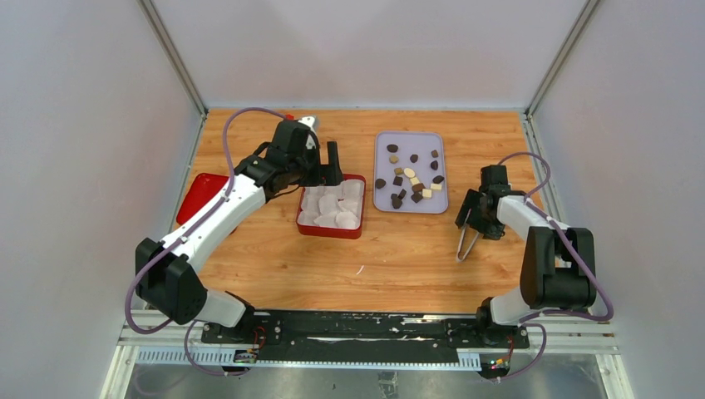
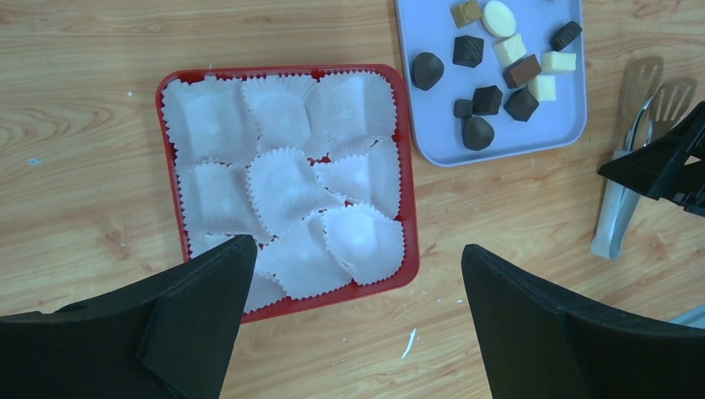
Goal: Pack the chocolate
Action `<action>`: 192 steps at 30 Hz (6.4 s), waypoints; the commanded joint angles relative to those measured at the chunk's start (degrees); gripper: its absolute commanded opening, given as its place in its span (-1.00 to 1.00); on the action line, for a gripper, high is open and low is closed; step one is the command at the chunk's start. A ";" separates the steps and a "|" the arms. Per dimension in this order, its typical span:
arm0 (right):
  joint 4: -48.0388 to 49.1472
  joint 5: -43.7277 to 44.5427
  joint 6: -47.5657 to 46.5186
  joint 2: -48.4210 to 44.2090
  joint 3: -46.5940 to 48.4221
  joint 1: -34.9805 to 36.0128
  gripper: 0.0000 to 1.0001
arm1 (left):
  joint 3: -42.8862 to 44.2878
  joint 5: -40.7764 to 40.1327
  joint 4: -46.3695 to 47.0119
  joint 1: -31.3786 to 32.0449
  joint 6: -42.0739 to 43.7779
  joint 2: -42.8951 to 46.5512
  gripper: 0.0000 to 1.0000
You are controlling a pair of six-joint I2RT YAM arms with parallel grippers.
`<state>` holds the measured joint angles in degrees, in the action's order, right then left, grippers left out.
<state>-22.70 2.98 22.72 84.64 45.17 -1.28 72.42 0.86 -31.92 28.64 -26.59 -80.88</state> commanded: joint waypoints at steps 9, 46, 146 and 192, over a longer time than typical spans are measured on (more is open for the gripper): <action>-2.00 1.80 4.49 0.49 -4.03 1.09 0.43 | 0.59 0.27 -0.33 0.28 0.03 0.02 1.00; -47.18 -16.12 -14.99 -0.46 34.15 13.51 -0.47 | 3.14 1.81 -0.88 0.27 0.94 -3.26 1.00; -45.51 -10.69 -11.25 29.15 80.21 42.18 -0.83 | -5.33 -4.44 -10.79 -15.26 -3.39 -1.93 1.00; -40.54 -13.36 -9.08 42.30 82.29 46.13 -0.76 | -15.76 19.68 1.62 -23.41 -2.70 7.91 1.00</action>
<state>-62.28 -10.09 14.09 123.63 125.14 43.86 52.84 24.16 -25.43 5.98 -31.42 -74.00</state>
